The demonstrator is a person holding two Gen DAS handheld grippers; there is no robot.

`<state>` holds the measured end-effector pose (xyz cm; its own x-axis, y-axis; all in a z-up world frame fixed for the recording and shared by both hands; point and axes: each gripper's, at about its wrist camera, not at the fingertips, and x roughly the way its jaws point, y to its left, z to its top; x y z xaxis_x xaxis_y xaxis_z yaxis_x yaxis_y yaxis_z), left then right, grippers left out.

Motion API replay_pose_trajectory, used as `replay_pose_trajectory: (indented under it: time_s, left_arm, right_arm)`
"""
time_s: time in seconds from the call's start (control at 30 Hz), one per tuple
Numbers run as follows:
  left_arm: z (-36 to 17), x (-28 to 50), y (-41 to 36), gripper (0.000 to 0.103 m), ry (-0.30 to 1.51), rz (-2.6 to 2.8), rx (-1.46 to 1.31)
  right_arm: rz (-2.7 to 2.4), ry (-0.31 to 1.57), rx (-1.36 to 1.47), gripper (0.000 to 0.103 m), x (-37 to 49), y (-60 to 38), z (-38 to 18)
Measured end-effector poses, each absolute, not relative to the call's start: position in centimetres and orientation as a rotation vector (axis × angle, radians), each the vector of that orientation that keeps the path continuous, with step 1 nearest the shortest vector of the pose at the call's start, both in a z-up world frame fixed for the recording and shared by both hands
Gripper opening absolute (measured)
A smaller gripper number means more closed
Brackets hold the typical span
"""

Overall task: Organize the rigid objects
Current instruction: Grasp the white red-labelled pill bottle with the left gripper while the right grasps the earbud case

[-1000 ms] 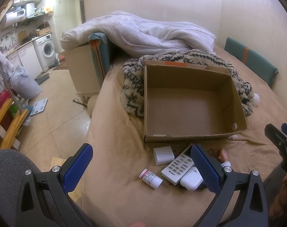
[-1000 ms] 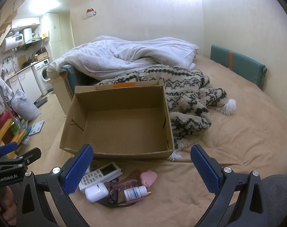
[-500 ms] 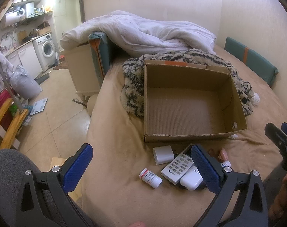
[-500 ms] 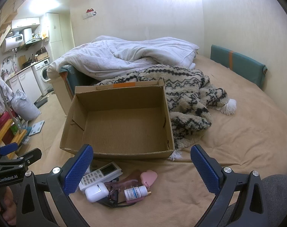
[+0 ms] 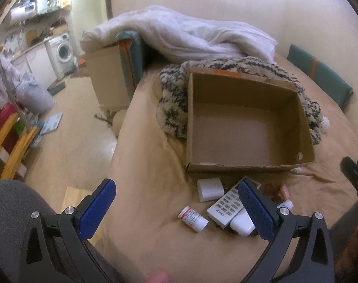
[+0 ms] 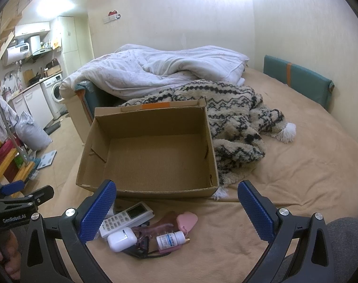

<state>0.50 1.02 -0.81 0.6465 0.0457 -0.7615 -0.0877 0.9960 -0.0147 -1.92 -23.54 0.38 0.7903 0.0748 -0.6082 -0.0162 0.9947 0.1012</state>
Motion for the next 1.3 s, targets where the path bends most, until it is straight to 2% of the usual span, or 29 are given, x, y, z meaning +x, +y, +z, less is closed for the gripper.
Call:
replay_pose_trajectory:
  time_s: [0.23, 0.33, 0.5, 0.63, 0.8, 0.83, 0.9, 0.97, 1.0, 1.13, 1.3]
  left_arm:
    - [-4.2, 4.1, 2.4, 0.103, 1.077, 0.11, -0.128]
    - [-6.7, 6.4, 2.0, 0.087, 1.246, 0.061, -0.091]
    - [-9.7, 8.5, -1.4, 0.087, 1.434, -0.119, 0.257]
    - [-12.2, 8.3, -3.0, 0.087, 1.531, -0.226, 0.392]
    - [-14.5, 8.4, -4.4, 0.086, 1.571, -0.277, 0.473]
    - [-14.9, 8.5, -4.5, 0.082, 1.578, -0.281, 0.476]
    - [-15.6, 8.6, -4.6, 0.069, 1.591, -0.291, 0.475]
    - [-16.0, 8.9, -4.5, 0.049, 1.606, -0.297, 0.465]
    - [-16.1, 9.1, -4.4, 0.046, 1.615, -0.304, 0.448]
    - [-14.8, 9.3, -4.0, 0.044, 1.606, -0.324, 0.391]
    - [-11.0, 9.8, -2.5, 0.044, 1.543, -0.287, 0.295]
  right_arm:
    - [0.057, 0.693, 0.109, 0.103, -1.7, -23.3, -0.2]
    - [0.058, 0.718, 0.11, 0.103, -1.4, -23.2, -0.4]
    - [0.076, 0.781, 0.136, 0.103, -0.8, -23.4, -1.1]
    - [0.094, 0.847, 0.18, 0.103, -0.1, -23.8, -2.0]
    - [0.094, 0.885, 0.187, 0.103, 0.3, -23.9, -2.8]
    - [0.094, 0.889, 0.184, 0.103, 0.3, -23.9, -2.9]
    - [0.096, 0.897, 0.176, 0.103, 0.3, -23.7, -3.0]
    - [0.1, 0.905, 0.17, 0.103, 0.5, -23.6, -3.1]
    - [0.103, 0.91, 0.167, 0.103, 0.5, -23.5, -3.2]
    - [0.144, 0.953, 0.175, 0.103, 1.0, -23.2, -3.7]
    - [0.25, 1.126, 0.136, 0.103, 2.9, -21.5, -6.2]
